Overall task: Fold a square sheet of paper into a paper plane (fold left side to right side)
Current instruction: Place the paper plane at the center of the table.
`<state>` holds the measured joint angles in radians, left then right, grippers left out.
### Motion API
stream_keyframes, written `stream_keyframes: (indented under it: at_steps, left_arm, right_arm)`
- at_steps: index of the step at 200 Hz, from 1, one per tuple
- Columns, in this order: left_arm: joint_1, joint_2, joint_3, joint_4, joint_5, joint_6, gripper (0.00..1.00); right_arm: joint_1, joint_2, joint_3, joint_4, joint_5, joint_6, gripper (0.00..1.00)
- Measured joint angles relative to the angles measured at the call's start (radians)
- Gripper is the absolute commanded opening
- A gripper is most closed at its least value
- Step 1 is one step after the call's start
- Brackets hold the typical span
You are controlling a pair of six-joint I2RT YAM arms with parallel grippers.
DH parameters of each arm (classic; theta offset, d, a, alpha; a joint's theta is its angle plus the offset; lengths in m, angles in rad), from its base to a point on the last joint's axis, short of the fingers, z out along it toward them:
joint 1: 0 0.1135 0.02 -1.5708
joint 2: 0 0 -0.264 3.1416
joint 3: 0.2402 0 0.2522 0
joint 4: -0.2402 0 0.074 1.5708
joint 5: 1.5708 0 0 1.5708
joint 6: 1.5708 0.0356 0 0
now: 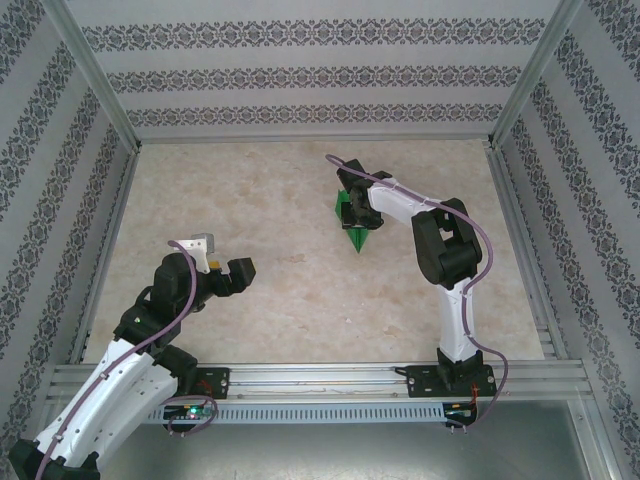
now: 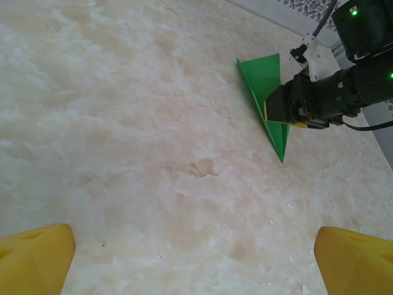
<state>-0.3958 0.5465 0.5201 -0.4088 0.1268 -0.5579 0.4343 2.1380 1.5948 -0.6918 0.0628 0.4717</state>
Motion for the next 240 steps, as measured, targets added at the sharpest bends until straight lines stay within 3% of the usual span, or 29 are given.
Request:
stream_keyframes:
  at_steps: [94, 183, 216, 240]
  left_arm:
    - [0.006, 0.019, 0.0, 0.0, 0.005, 0.0, 1.0]
    - [0.019, 0.032, 0.007, 0.001, 0.015, 0.0, 1.0]
    - [0.029, 0.038, 0.015, 0.001, 0.015, 0.0, 1.0]
    - [0.037, 0.049, 0.031, 0.001, 0.013, 0.001, 1.0]
  right_arm:
    - [0.0, -0.008, 0.0, -0.015, 0.0, -0.001, 0.47]
    - [0.051, -0.262, -0.127, -0.017, 0.039, -0.043, 0.74]
    - [0.098, -0.406, -0.226, -0.023, 0.076, -0.067, 0.97]
    - [0.112, -0.537, -0.312, -0.018, 0.085, -0.077, 0.98]
